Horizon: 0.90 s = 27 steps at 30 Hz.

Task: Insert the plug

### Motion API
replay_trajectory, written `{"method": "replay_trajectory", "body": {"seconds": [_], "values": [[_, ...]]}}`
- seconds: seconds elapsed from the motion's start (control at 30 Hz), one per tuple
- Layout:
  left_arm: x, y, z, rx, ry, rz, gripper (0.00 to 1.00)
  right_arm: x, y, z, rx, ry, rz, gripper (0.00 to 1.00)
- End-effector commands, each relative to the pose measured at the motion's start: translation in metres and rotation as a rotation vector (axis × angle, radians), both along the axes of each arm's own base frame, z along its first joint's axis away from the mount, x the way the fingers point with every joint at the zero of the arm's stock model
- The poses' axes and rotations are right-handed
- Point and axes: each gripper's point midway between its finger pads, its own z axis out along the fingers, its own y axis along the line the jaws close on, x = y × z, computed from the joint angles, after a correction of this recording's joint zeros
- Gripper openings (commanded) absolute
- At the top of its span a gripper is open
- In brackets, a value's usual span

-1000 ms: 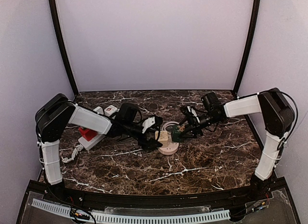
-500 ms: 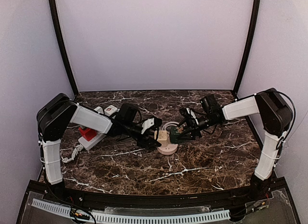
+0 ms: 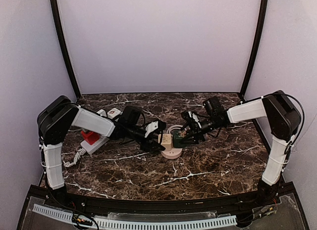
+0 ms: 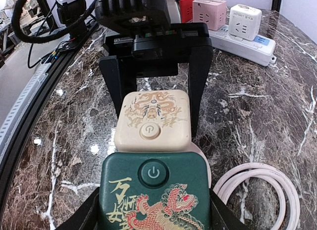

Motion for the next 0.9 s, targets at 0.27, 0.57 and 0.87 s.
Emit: {"method": "replay_trajectory", "body": {"seconds": [0.27,0.57,0.87], "values": [[-0.012,0.048,-0.009,0.082,0.023,0.005,0.01,-0.053,0.018,-0.084,-0.278,0.200,0.052,0.00],[-0.018,0.063,-0.011,0.009,-0.023,0.011,0.01,-0.062,0.025,-0.132,-0.435,0.262,0.031,0.00],[-0.013,0.066,0.008,-0.048,-0.043,0.025,0.60,-0.064,0.030,-0.141,-0.517,0.218,0.024,0.00]]}}
